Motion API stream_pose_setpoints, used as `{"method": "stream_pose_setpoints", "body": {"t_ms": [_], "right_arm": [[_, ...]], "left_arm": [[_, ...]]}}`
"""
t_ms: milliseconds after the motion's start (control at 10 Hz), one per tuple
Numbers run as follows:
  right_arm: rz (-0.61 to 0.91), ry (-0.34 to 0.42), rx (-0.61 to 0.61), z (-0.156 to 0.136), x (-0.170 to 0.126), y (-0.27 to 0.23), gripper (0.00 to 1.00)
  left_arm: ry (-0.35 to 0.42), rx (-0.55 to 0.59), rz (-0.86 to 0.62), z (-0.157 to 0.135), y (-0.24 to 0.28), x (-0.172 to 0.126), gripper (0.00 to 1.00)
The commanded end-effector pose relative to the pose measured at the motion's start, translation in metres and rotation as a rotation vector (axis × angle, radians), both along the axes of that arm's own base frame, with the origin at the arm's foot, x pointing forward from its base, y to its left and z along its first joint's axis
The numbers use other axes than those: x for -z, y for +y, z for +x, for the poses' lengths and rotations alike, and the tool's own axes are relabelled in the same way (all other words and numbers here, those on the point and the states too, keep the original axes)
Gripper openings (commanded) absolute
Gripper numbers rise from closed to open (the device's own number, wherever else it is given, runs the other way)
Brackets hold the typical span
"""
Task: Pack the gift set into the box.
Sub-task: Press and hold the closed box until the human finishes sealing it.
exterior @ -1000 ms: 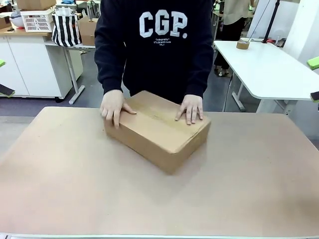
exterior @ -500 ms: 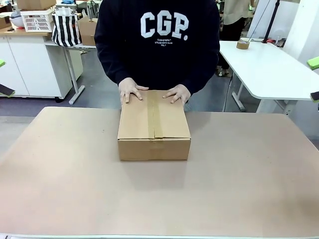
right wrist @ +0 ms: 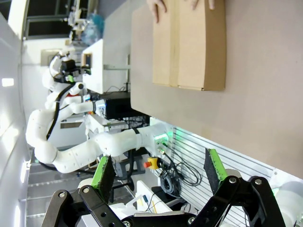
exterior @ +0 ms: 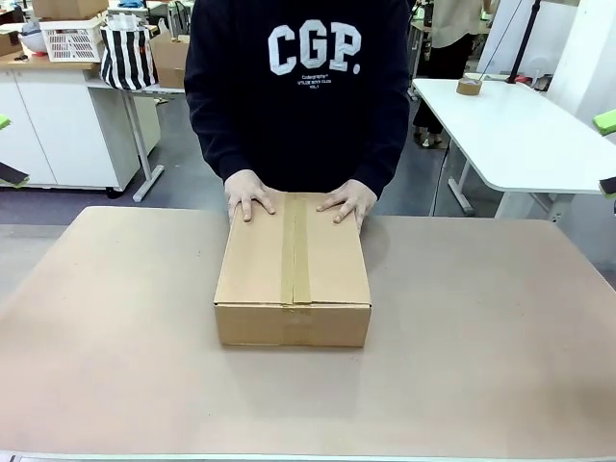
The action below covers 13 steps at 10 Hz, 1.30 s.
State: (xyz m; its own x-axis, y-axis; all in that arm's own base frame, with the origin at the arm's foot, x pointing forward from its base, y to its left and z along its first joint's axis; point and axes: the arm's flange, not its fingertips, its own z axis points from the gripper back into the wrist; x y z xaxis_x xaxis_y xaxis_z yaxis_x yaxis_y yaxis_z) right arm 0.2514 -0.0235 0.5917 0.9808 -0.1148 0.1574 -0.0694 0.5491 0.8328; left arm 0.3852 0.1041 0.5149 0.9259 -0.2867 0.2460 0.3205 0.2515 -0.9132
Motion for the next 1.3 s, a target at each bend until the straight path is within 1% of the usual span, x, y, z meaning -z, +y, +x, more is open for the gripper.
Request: {"method": "stream_pose_setpoints", "body": {"t_ms": [0, 200, 300, 500, 600, 700, 800, 900, 1000, 1100, 1200], "right_arm": [[0.016, -0.025, -0.014, 0.003, -0.001, 0.003, 1.0], [0.016, -0.025, -0.014, 0.003, -0.001, 0.003, 1.0], [0.0, 0.0, 0.0, 0.0, 0.0, 0.0, 1.0], [-0.053, -0.026, -0.066, 0.017, 0.001, 0.023, 1.0], [-0.076, -0.026, -0.099, 0.021, 0.003, 0.032, 1.0], [-0.029, 0.008, -0.023, 0.005, 0.003, 0.011, 1.0], [-0.029, 0.008, -0.023, 0.005, 0.003, 0.011, 1.0], [-0.063, 0.013, -0.055, 0.011, 0.005, 0.025, 1.0], [-0.098, -0.036, -0.122, 0.015, 0.007, 0.035, 1.0], [-0.133, -0.125, -0.358, 0.025, 0.014, 0.058, 1.0], [-0.117, -0.275, -0.588, 0.041, 0.028, 0.084, 1.0]], "left_arm": [[-0.009, 0.002, 0.014, -0.004, 0.0, 0.003, 1.0], [-0.009, 0.002, 0.014, -0.004, 0.0, 0.003, 1.0], [0.0, 0.0, 0.0, 0.0, 0.0, 0.0, 1.0], [-0.063, 0.036, -0.021, 0.004, -0.014, 0.002, 1.0], [-0.08, 0.045, -0.012, 0.004, -0.019, 0.003, 1.0], [-0.013, 0.017, -0.003, 0.002, -0.006, 0.0, 1.0], [-0.013, 0.017, -0.003, 0.002, -0.006, 0.0, 1.0], [-0.029, 0.037, -0.001, 0.004, -0.013, 0.0, 1.0], [-0.124, 0.037, -0.026, 0.004, -0.021, 0.0, 1.0], [-0.298, 0.058, -0.09, 0.003, -0.038, 0.001, 1.0], [-0.473, 0.031, -0.139, 0.002, -0.058, 0.004, 1.0]]}}
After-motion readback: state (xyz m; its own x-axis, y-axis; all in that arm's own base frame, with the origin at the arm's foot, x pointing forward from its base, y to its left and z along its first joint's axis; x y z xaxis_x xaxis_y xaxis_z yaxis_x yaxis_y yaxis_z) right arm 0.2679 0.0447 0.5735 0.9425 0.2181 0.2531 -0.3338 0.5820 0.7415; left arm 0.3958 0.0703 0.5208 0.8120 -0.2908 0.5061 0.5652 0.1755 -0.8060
